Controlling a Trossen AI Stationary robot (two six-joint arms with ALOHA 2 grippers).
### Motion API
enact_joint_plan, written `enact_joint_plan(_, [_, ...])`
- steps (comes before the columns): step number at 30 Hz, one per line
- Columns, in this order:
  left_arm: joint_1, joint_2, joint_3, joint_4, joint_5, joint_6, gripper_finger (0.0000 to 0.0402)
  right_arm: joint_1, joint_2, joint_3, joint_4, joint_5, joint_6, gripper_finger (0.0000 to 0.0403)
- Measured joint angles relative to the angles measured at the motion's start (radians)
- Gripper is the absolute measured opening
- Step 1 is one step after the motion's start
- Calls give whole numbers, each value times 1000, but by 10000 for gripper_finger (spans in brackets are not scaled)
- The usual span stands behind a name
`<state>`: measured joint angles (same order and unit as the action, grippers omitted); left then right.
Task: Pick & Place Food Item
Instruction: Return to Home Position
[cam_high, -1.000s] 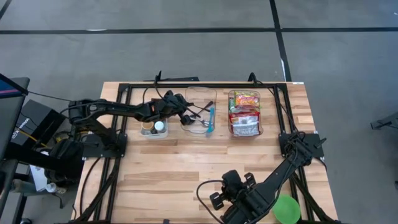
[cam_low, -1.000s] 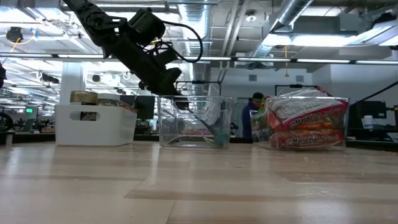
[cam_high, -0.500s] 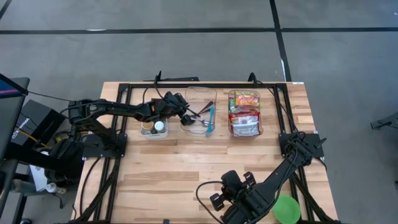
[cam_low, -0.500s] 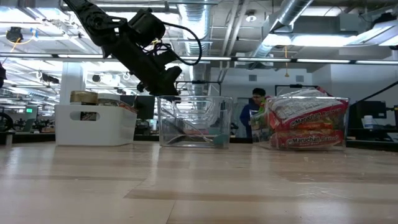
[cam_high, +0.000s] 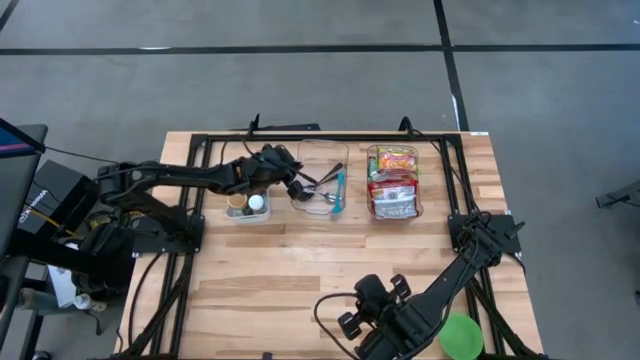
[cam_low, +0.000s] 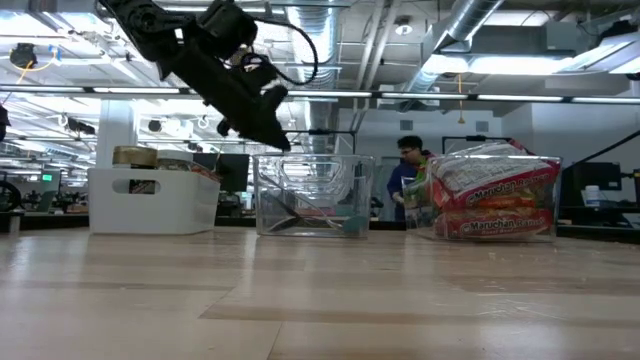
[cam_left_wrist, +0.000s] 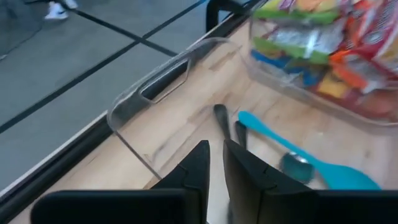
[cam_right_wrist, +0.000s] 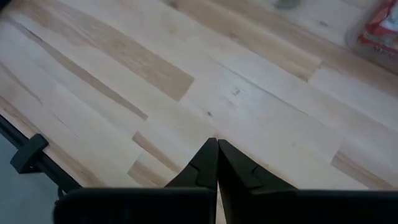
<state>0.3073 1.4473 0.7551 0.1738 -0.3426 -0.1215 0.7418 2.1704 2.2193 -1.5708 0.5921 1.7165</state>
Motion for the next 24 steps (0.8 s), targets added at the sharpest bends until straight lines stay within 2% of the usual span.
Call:
enact_joint_plan(4, [0,-81,0,-33,76,-1,28,0,0,0,0,46,-12,0])
enact_joint_plan(12, [-2,-301,0,-179,455,-106,2,-15,0,0,0,71,-108,0])
enact_joint_plan(14, [-10,-358,0,-220,512,-152,1,-25,0,0,0,72,-145,0])
enact_joint_plan(20, [-73,-501,0,-337,532,-183,1,-72,0,0,1,66,-360,0])
enact_joint_plan(24, [-110,-562,0,-360,533,-181,3,-116,-7,-1,23,-17,-567,0])
